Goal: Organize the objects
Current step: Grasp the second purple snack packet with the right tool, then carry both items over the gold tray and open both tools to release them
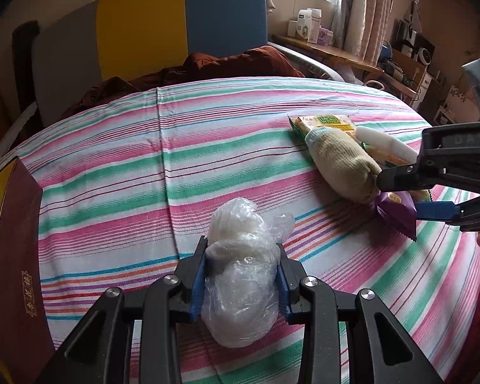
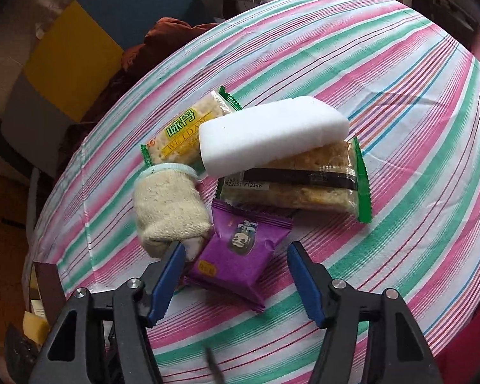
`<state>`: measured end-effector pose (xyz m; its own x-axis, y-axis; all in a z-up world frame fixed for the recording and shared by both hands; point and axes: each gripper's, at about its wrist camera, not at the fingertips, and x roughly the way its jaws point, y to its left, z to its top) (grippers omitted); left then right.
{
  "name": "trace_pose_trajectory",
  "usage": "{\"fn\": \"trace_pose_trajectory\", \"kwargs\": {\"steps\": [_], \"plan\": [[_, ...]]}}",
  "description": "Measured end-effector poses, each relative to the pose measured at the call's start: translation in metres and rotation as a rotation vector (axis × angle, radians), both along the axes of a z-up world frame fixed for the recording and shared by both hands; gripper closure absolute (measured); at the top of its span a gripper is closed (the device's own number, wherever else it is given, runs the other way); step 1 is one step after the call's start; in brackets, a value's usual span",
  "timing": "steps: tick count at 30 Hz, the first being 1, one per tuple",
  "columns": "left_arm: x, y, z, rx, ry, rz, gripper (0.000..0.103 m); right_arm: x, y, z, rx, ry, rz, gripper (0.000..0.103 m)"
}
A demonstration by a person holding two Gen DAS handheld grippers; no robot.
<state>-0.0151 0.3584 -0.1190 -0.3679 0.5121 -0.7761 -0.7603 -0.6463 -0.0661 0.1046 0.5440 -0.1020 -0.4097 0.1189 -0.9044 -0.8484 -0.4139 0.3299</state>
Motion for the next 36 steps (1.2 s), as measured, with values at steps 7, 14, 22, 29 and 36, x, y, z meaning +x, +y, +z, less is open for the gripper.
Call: {"fn": "trace_pose_trajectory", "kwargs": {"steps": [7,14,22,29,36], "plan": [[-0.004,-0.004,0.0,0.028,-0.021,-0.011,0.065,-0.017,-0.002,-0.003,0.076,-0.096,0.063,0.036],[-0.005,-0.008,0.0,0.05,-0.038,-0.019,0.065,-0.03,-0.009,-0.01,0.104,-0.184,0.133,0.046],[-0.006,-0.011,-0.001,0.072,-0.056,-0.02,0.065,-0.027,-0.02,0.005,0.183,-0.129,0.199,0.062],[-0.007,-0.013,-0.001,0.084,-0.062,-0.02,0.065,-0.026,-0.027,0.019,0.268,-0.147,0.209,0.063],[-0.005,-0.012,-0.001,0.081,-0.053,-0.02,0.067,-0.019,-0.041,0.044,0.384,-0.102,0.201,0.063]]}}
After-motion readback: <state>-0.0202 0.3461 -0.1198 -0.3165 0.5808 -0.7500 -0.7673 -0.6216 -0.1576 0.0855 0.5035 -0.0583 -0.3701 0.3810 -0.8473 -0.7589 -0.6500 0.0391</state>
